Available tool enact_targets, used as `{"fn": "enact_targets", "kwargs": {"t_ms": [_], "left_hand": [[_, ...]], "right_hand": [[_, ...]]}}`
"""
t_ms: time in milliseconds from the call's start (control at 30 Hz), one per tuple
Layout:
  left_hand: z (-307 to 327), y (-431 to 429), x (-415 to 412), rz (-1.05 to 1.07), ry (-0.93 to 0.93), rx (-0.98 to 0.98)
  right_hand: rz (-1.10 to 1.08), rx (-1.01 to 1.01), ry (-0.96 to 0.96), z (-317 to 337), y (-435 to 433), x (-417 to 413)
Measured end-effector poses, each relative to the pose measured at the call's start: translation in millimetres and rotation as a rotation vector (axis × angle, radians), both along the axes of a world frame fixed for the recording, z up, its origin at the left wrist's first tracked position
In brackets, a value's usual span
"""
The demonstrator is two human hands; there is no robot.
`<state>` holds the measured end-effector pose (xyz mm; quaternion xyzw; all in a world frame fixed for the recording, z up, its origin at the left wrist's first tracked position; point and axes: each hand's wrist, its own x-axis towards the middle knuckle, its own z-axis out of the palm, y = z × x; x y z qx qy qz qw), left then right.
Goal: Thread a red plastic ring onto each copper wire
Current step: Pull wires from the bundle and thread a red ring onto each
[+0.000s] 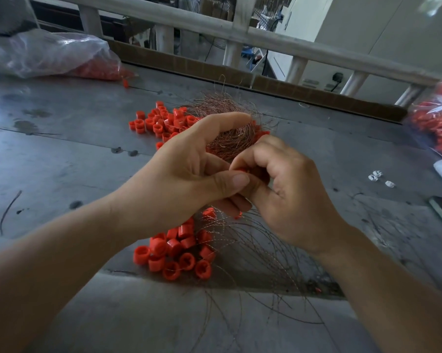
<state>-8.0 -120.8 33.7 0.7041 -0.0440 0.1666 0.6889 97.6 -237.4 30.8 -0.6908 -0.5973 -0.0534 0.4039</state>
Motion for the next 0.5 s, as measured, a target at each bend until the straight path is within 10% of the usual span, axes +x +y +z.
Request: {"fn": "enact_targets", "kwargs": {"t_ms": [500], "left_hand": [[15.4, 20.1, -5.2, 0.005, -0.031, -0.2]], "right_hand": [[0.11, 0.027, 0.292, 7.4, -3.4, -2.8]]}}
